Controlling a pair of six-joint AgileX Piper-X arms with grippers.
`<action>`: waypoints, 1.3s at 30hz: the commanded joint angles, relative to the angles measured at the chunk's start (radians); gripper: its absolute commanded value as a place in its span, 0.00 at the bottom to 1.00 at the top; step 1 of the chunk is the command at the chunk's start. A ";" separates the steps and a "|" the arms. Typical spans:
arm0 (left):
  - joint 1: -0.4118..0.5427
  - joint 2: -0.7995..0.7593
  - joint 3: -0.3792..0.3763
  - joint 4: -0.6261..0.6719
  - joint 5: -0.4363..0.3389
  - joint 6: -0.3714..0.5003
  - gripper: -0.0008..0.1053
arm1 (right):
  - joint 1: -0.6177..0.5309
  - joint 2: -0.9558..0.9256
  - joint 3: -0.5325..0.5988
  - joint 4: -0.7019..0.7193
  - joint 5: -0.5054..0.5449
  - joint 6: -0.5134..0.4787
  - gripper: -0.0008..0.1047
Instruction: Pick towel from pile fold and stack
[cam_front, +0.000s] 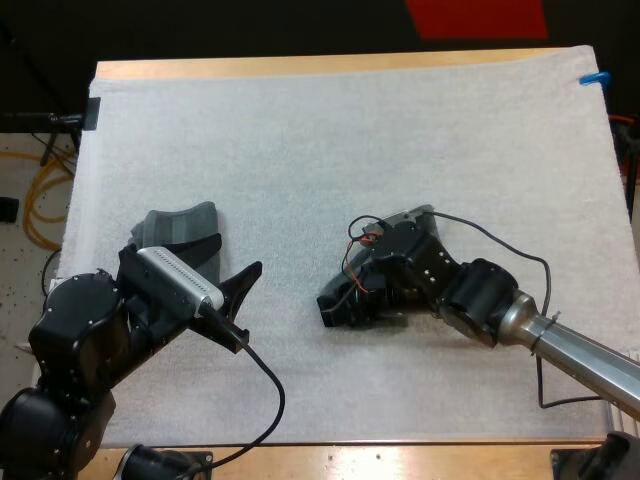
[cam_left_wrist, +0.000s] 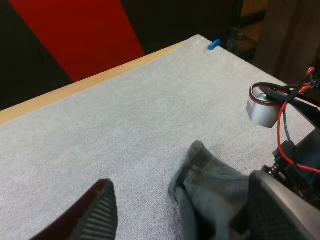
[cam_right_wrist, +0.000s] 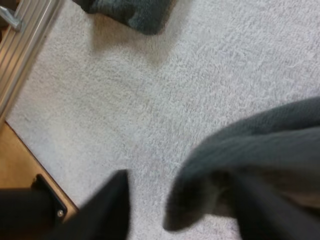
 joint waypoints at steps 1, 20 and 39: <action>-0.003 -0.001 -0.007 -0.018 0.007 -0.003 0.54 | 0.001 -0.017 -0.002 -0.005 -0.010 -0.032 0.60; -0.003 -0.001 -0.007 0.037 0.007 -0.003 0.54 | -0.302 0.029 -0.002 -0.010 0.256 -0.203 0.62; -0.003 -0.001 -0.007 0.095 0.007 -0.003 0.54 | -0.511 0.380 -0.002 -0.281 -0.006 -0.217 0.57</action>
